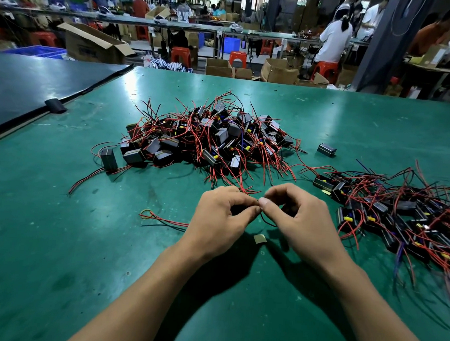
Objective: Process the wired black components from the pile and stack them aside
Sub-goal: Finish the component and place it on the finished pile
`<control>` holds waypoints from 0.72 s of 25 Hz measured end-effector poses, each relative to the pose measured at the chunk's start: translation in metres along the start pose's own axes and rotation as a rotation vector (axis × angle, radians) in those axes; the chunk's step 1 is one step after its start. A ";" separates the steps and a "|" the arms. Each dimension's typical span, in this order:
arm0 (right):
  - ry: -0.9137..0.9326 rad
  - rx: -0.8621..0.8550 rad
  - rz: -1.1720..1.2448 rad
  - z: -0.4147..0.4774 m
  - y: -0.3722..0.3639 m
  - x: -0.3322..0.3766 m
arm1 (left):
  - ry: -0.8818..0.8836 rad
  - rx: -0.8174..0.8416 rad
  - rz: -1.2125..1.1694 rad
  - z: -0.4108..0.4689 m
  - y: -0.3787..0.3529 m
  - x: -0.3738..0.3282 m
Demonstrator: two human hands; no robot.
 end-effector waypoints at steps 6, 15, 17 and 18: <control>0.045 0.180 -0.055 0.003 0.006 -0.006 | 0.067 0.093 -0.090 0.002 0.003 0.005; 0.046 0.179 0.020 0.006 0.006 -0.013 | 0.046 0.156 -0.097 0.004 0.006 0.004; 0.066 0.173 -0.018 0.004 0.005 -0.010 | 0.021 0.152 -0.071 0.004 0.006 0.004; 0.065 0.170 -0.030 0.004 0.005 -0.008 | 0.004 0.141 -0.051 0.004 0.006 0.003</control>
Point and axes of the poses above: each hand's wrist, its own z-axis towards the middle knuckle, its own y-axis out of the back of the hand, x = y × z, the point moved 4 cm from there along z, towards the middle knuckle, and after that the axes turned 7 degrees about -y, right-handed, at the moved point
